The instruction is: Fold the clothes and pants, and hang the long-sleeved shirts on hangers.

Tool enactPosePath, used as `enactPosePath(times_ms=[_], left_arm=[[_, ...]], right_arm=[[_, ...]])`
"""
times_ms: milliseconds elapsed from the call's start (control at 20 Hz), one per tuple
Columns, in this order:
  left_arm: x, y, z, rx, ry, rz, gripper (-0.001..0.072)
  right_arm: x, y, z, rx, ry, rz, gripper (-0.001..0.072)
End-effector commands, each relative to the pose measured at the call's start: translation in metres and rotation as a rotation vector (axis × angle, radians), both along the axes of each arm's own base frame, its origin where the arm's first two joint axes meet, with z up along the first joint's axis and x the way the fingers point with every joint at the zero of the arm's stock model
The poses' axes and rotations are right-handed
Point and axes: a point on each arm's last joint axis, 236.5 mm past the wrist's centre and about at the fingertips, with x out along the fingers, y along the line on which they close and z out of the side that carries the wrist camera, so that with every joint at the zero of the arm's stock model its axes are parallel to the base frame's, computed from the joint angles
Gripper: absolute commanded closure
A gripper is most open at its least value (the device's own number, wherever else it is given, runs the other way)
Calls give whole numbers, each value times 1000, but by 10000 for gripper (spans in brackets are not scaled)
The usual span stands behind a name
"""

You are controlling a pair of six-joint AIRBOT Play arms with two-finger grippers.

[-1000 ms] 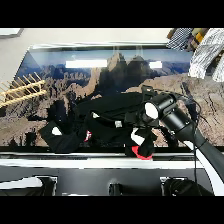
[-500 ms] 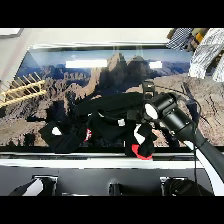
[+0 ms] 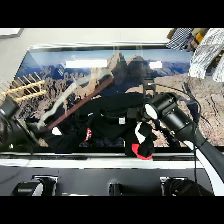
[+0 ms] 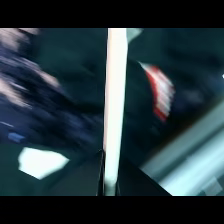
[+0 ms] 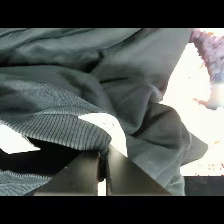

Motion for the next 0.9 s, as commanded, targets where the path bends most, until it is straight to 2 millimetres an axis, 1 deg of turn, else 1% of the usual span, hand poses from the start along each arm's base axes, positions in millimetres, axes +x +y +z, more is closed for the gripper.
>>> enactPosePath(times_ms=[0,150,400,450,550,600,750,850], left_arm=[[-64,-18,-28,42,133,-204,678],[-67,-23,-26,32,129,-229,678],[-64,-23,-26,37,116,-236,677],[-64,-23,-26,42,112,-243,678],[-61,-14,-26,79,98,-227,677],[-60,-11,-23,95,81,-220,677],[-54,-9,-3,102,3,-204,678],[-57,-12,0,88,5,-205,678]], right_arm=[[6,-9,2,-31,-26,-24,672],[10,-18,3,-56,-44,-64,672],[16,-27,3,-79,-63,-120,673],[17,-28,1,-83,-62,-131,673],[19,-30,-4,-93,-58,-156,673],[20,-31,-6,-98,-56,-170,673],[25,-33,-12,-102,-61,-220,673],[32,-30,-11,-68,-86,-253,673]])
